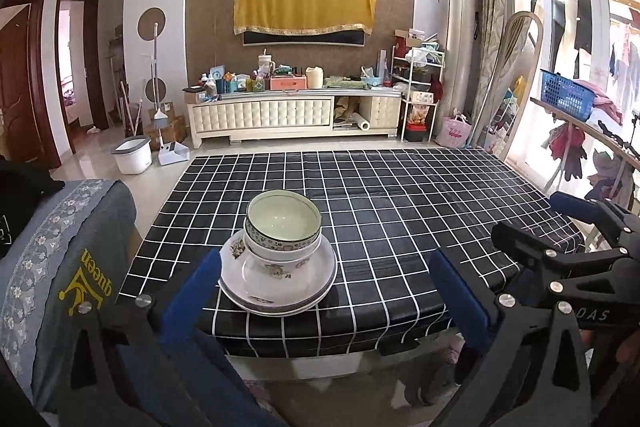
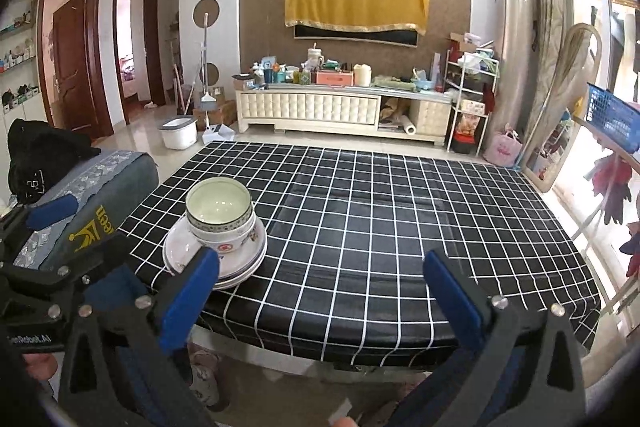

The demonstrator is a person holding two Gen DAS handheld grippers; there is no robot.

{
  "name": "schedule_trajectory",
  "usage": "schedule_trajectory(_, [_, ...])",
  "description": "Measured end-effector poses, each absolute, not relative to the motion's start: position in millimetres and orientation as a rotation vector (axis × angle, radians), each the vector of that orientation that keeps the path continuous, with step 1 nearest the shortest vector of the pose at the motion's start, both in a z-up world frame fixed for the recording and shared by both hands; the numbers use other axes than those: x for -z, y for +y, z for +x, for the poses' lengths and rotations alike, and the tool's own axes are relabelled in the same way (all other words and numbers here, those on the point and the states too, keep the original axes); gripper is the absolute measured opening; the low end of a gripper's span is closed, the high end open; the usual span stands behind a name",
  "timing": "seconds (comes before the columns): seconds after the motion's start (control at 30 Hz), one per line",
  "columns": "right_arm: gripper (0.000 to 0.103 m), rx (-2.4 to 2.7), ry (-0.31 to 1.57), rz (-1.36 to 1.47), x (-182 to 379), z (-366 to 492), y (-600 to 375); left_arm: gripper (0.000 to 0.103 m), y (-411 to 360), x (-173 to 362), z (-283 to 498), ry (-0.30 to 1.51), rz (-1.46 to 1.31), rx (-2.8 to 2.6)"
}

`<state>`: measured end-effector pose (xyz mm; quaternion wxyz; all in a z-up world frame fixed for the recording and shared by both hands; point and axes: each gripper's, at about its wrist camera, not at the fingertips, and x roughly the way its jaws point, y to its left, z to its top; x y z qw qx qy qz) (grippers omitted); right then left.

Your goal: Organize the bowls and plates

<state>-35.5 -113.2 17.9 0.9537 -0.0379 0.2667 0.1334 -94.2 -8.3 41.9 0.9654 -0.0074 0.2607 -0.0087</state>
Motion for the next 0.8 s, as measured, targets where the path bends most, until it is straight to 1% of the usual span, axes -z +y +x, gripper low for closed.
schedule_trajectory(0.23, [0.103,-0.274,0.513,-0.065,-21,-50,-118,0.103,-13,-45,-103,0.506,-0.009,0.029])
schedule_trajectory(0.8, [0.103,-0.285,0.514,-0.039,-17,-56,-122,0.103,-14,-44,-109,0.499,-0.012,0.039])
